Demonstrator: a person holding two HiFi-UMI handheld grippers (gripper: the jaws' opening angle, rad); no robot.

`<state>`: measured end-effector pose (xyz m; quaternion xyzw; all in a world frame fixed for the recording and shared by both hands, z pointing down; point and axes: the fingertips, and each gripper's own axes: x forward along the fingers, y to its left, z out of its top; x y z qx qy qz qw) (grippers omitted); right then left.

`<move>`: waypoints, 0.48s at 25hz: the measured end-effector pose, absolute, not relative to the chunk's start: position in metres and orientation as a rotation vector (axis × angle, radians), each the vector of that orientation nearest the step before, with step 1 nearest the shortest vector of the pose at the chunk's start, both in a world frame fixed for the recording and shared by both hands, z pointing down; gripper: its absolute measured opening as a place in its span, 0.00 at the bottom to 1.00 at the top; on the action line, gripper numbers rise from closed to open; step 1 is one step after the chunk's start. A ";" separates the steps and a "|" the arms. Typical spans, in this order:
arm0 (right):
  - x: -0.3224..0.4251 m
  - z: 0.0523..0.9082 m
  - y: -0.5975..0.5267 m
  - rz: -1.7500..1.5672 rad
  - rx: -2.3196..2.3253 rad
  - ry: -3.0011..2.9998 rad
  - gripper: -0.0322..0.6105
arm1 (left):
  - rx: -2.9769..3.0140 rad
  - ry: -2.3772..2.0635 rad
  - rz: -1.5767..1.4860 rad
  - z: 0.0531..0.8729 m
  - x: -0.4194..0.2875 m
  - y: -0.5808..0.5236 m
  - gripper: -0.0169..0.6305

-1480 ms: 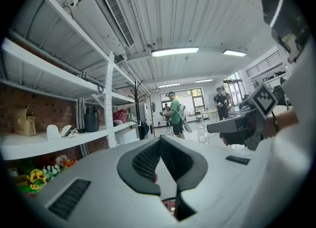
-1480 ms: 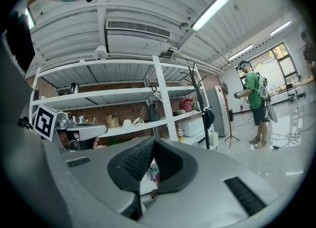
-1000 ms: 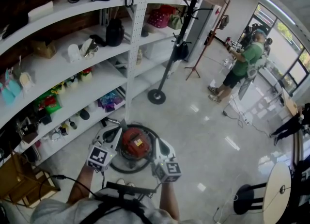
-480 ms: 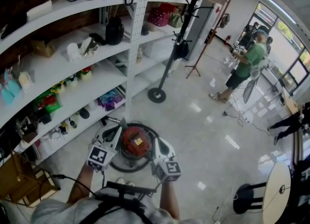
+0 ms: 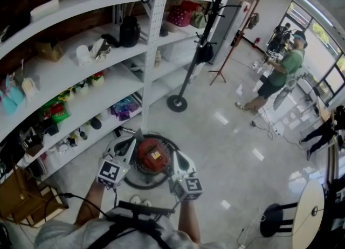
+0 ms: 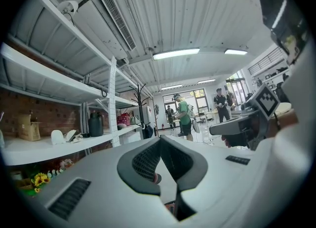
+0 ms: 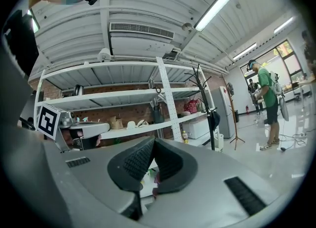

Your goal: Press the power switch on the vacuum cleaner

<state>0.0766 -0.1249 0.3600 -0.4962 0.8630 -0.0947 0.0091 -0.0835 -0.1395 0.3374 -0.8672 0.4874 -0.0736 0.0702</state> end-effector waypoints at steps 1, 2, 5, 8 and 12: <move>0.077 0.361 -0.125 -0.300 -1.550 2.694 0.07 | -2.610 1.466 -0.223 0.338 -0.083 -0.139 0.04; 0.077 0.361 -0.125 -0.301 -1.551 2.693 0.07 | -2.611 1.466 -0.226 0.338 -0.083 -0.139 0.04; 0.076 0.364 -0.125 -0.310 -1.552 2.699 0.07 | -2.615 1.466 -0.230 0.341 -0.084 -0.139 0.04; 0.073 0.366 -0.123 -0.332 -1.555 2.708 0.07 | -2.618 1.469 -0.225 0.341 -0.084 -0.139 0.04; 0.072 0.366 -0.121 -0.338 -1.549 2.719 0.07 | -2.619 1.470 -0.231 0.341 -0.082 -0.138 0.04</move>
